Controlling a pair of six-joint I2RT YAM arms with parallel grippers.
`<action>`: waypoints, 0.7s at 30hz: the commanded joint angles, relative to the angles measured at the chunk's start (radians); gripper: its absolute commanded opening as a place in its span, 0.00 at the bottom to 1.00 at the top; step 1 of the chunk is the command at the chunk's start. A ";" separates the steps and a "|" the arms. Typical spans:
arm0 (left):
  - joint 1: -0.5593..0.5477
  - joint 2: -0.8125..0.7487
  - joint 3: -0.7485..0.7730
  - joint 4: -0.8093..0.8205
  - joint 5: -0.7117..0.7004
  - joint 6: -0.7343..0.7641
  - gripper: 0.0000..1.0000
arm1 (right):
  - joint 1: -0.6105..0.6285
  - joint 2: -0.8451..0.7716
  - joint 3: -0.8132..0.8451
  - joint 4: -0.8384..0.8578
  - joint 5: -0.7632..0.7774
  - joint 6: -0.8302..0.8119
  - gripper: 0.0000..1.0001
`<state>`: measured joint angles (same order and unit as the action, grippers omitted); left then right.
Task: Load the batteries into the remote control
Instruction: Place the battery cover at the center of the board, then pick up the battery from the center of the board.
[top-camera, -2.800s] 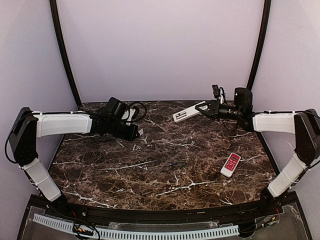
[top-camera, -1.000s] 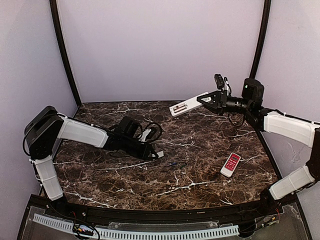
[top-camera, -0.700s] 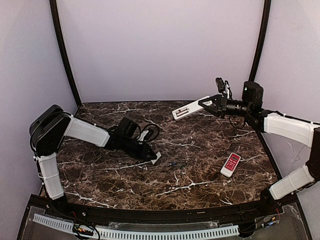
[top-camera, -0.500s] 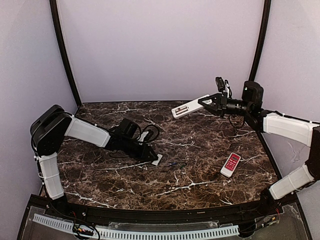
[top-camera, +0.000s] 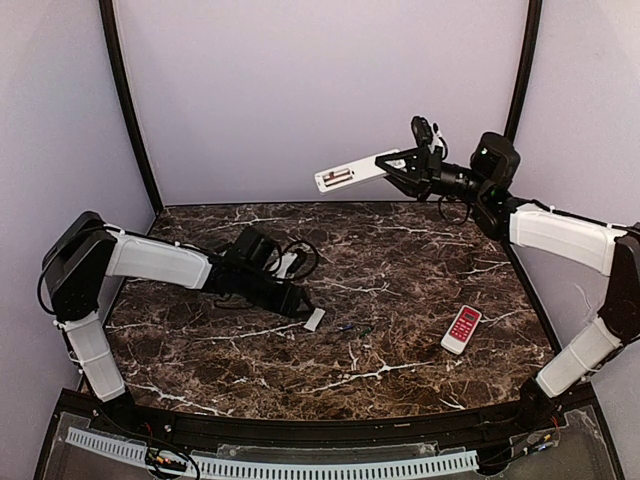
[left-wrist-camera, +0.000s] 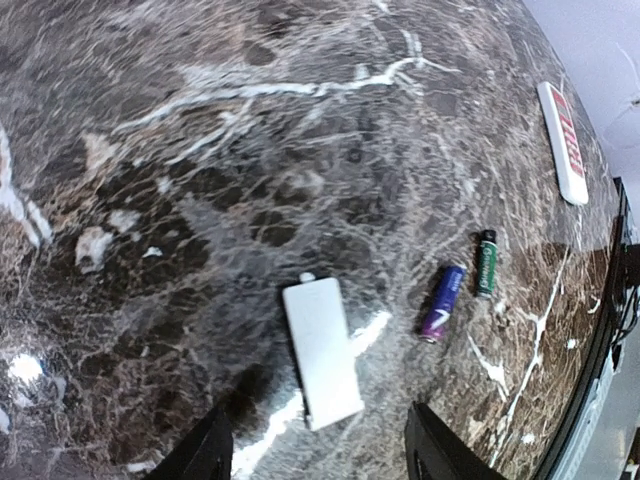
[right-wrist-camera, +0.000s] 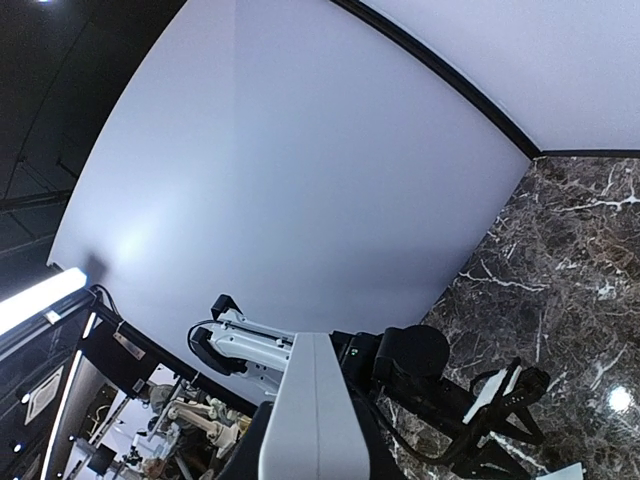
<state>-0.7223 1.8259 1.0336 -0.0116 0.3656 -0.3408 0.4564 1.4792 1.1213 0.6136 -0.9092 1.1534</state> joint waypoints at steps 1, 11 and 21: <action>-0.066 -0.081 0.058 -0.090 -0.055 0.123 0.59 | 0.014 0.012 0.019 0.126 -0.020 0.086 0.00; -0.138 0.029 0.222 -0.244 -0.115 0.295 0.46 | 0.006 -0.029 0.054 -0.008 -0.024 0.013 0.00; -0.162 0.125 0.342 -0.358 -0.189 0.403 0.39 | -0.036 -0.076 0.003 -0.070 -0.021 -0.063 0.00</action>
<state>-0.8680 1.9297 1.3342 -0.2836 0.2188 -0.0078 0.4545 1.4605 1.1477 0.5518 -0.9241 1.1400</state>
